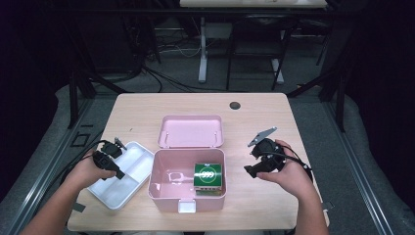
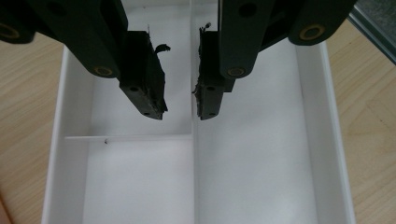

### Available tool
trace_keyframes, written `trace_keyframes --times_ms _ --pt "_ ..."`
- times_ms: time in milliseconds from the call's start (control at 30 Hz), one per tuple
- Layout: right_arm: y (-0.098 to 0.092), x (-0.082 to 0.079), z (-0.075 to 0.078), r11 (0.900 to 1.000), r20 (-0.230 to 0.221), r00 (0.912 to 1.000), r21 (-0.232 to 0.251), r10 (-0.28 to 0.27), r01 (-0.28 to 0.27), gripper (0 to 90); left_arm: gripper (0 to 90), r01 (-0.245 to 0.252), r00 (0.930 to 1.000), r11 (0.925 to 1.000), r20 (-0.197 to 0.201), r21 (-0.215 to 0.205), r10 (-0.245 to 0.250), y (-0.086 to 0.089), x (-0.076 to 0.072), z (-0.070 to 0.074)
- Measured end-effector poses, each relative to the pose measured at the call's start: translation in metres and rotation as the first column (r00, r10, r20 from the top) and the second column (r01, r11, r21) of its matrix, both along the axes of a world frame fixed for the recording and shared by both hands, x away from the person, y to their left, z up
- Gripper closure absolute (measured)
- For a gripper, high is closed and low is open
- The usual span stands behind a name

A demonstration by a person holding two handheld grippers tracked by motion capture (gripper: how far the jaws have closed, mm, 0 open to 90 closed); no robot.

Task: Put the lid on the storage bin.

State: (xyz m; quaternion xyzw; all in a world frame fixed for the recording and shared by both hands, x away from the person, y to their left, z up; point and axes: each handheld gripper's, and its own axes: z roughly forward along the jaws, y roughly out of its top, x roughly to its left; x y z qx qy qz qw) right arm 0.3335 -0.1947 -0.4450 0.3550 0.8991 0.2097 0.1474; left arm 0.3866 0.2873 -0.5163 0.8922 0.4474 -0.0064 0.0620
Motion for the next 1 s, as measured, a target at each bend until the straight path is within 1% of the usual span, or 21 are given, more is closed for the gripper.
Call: trace_keyframes --times_ms 67,133,167,200,233,267,300,333,433,500,533,567,633,667,700,733,767,867,967,1000 --pt "-0.001 0.0 0.0 1.0 0.003 1.0 -0.007 0.001 -0.001 25.2 72.5 0.003 1.0 0.9999 -0.007 0.015 -0.003 -0.001 0.002 -0.003" --pt "-0.002 0.001 -0.001 1.0 0.007 1.0 0.003 -0.005 0.005 25.2 73.2 -0.005 0.9999 0.9998 -0.014 0.02 0.005 -0.001 0.003 -0.005" --pt "-0.002 0.001 0.0 1.0 0.008 1.0 -0.002 -0.005 0.005 25.2 73.4 -0.004 0.9999 0.9997 -0.012 0.024 0.005 -0.001 0.004 -0.007" --pt "-0.003 0.001 -0.001 1.0 0.02 0.9998 0.007 -0.007 0.007 25.2 73.9 -0.007 0.9999 0.9996 -0.011 0.027 0.007 -0.001 0.004 -0.007" --pt "-0.003 0.001 -0.001 1.0 0.02 0.9998 0.011 -0.005 0.005 25.2 75.3 -0.005 0.9999 0.9995 -0.01 0.03 0.006 -0.001 0.005 -0.008" --pt "-0.003 0.0 0.0 1.0 0.011 0.9999 -0.002 -0.006 0.006 25.2 75.7 -0.004 0.9999 0.9994 -0.016 0.035 0.004 -0.001 0.006 -0.008" --pt "-0.003 0.001 0.0 1.0 0.011 0.9999 0.003 -0.006 0.006 25.2 76.4 -0.008 0.9999 0.9994 -0.014 0.034 0.009 -0.002 0.006 -0.008" --pt "-0.003 0.001 -0.001 1.0 0.025 0.9996 0.018 -0.01 0.01 25.2 77.8 -0.011 0.9996 0.9995 -0.024 0.03 0.012 -0.002 0.006 -0.009" --pt "-0.004 0.001 -0.001 1.0 0.027 0.9996 0.011 -0.013 0.012 25.2 81.7 -0.006 0.9992 0.9995 -0.039 0.031 0.007 -0.003 0.008 -0.012" --pt "-0.005 0.001 -0.001 1.0 0.024 0.9996 0.016 -0.013 0.012 25.2 83.5 -0.009 0.9994 0.9993 -0.034 0.037 0.01 -0.005 0.008 -0.013" --pt "-0.005 0.001 0.0 1.0 0.021 0.9997 0.006 -0.013 0.013 25.2 83.9 -0.007 0.9993 0.9991 -0.038 0.042 0.008 -0.005 0.008 -0.014" --pt "-0.005 0.001 0.0 1.0 0.02 0.9997 0.004 -0.017 0.016 25.2 84.5 -0.005 0.9995 0.999 -0.032 0.045 0.007 -0.006 0.009 -0.015" --pt "-0.005 0.001 0.0 1.0 0.02 0.9997 0.004 -0.014 0.014 25.2 85.9 -0.011 0.9992 0.9987 -0.037 0.049 0.013 -0.006 0.009 -0.017" --pt "-0.004 0.001 -0.001 1.0 0.026 0.9996 0.015 -0.012 0.011 25.2 86.4 -0.013 0.9991 0.9988 -0.04 0.047 0.015 -0.006 0.01 -0.018" --pt "-0.004 0.001 -0.001 1.0 0.029 0.9996 0.015 -0.008 0.007 25.2 86.4 -0.015 0.999 0.9989 -0.042 0.043 0.017 -0.005 0.011 -0.019" --pt "-0.004 0.001 -0.001 1.0 0.021 0.9998 0.007 -0.005 0.005 25.2 86.7 -0.017 0.9988 0.9989 -0.045 0.044 0.019 -0.005 0.011 -0.02" --pt "-0.004 0.001 -0.001 1.0 0.029 0.9996 0.018 -0.004 0.003 25.2 87.3 -0.02 0.9987 0.9989 -0.046 0.043 0.022 -0.005 0.012 -0.021" --pt "-0.004 0.001 -0.001 1.0 0.037 0.9993 0.027 0.0 -0.001 25.2 87.7 -0.024 0.9983 0.9987 -0.051 0.044 0.026 -0.005 0.013 -0.023" --pt "-0.003 0.001 -0.001 1.0 0.038 0.9993 0.029 0.0 -0.001 25.2 87.8 -0.021 0.9983 0.9985 -0.053 0.05 0.024 -0.006 0.013 -0.024" --pt "-0.003 0.001 0.0 1.0 0.029 0.9996 0.02 0.0 0.0 25.2 87.8 -0.023 0.9983 0.9985 -0.053 0.05 0.026 -0.007 0.013 -0.024"
